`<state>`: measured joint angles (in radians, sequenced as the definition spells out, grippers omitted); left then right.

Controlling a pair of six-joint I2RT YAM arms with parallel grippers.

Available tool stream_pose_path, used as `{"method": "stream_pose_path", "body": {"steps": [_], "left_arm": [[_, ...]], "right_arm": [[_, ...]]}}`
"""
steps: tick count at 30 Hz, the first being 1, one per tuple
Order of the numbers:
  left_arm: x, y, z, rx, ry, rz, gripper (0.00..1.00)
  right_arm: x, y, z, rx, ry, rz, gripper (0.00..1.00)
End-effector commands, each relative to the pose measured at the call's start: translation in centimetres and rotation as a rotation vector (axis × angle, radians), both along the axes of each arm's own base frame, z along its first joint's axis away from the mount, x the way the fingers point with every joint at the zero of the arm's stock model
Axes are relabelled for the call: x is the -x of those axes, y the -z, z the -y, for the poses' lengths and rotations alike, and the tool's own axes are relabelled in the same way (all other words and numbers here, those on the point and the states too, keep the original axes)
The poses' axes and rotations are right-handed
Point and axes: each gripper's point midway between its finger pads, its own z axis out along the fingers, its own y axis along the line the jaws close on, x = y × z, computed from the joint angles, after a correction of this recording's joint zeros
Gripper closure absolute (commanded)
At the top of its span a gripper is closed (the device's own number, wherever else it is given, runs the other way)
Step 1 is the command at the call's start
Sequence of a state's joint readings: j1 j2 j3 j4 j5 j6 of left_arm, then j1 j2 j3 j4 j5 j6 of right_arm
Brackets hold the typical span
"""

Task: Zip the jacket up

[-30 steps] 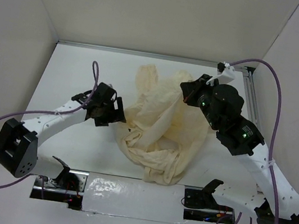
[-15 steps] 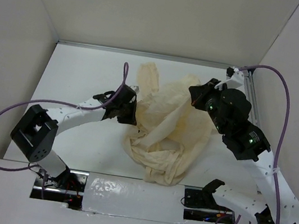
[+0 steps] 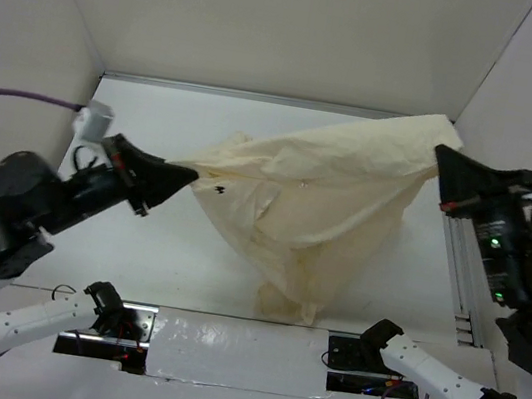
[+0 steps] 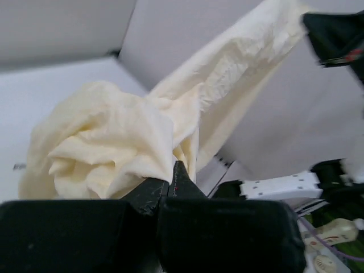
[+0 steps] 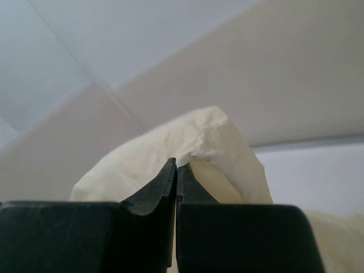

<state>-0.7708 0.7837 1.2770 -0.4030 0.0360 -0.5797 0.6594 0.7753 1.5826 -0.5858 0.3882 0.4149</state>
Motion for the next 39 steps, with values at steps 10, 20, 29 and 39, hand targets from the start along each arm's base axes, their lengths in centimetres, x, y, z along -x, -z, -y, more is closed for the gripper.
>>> {"method": "stream_pose_path", "body": {"steps": [10,20,29,39], "left_arm": [[-3.4,0.0,-2.2,-0.049,-0.221,-0.044,1.00],[-25.6,19.4,-12.5,-0.132,-0.581,-0.708,1.00],[-32.5,27.6,-12.3,-0.243,-0.539,-0.916,0.38],[-23.5,25.7,-10.6,-0.282,-0.549,-0.856,0.01]], "right_arm": [[-6.6,-3.4,0.2,0.043,0.223,-0.010,1.00],[-31.2,17.8,-7.1,0.195,0.080,-0.496,1.00],[-35.5,26.0,-9.6,0.300,-0.011,-0.655,0.00],[-22.9,29.9,-4.2,0.301,0.148,-0.746,0.00]]}}
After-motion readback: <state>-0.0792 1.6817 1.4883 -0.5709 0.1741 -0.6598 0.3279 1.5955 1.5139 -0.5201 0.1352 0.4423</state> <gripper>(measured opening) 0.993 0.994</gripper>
